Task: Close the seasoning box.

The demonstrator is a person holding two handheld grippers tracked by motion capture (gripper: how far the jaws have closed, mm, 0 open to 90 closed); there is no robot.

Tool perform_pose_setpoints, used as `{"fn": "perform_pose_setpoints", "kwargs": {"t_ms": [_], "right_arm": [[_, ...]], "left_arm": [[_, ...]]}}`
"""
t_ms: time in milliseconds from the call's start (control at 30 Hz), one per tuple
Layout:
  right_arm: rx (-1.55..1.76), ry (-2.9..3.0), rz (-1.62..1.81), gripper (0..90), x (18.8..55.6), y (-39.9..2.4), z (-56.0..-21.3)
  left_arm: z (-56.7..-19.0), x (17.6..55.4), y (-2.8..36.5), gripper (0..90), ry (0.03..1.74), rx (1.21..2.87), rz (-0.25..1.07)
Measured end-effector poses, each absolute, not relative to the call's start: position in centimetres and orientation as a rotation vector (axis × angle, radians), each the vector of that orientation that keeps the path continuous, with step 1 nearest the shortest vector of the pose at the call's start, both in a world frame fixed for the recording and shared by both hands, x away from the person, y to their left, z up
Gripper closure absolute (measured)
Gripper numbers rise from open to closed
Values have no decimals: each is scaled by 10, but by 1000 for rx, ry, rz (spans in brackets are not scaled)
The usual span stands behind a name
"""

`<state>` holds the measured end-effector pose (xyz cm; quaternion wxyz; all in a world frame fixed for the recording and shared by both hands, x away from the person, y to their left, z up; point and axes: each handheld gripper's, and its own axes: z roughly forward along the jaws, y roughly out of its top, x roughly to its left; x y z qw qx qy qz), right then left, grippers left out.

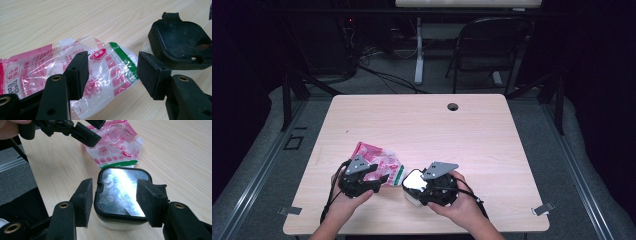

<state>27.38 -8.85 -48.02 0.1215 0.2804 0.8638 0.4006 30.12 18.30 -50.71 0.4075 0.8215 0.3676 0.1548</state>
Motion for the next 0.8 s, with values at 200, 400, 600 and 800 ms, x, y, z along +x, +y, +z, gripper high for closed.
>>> {"fn": "perform_pose_setpoints", "kwargs": {"t_ms": [200,400,600,800], "right_arm": [[835,2515,1172,477,276,-92,-479],[871,2501,1180,475,280,-99,-477],[904,2488,1177,476,283,-105,-478],[939,2461,1191,480,287,-113,-476]], "left_arm": [[-508,302,184,426,935,2064,390],[-508,303,185,427,940,2060,394],[-509,304,188,426,949,2058,391],[-509,305,191,426,965,2046,397]]}}
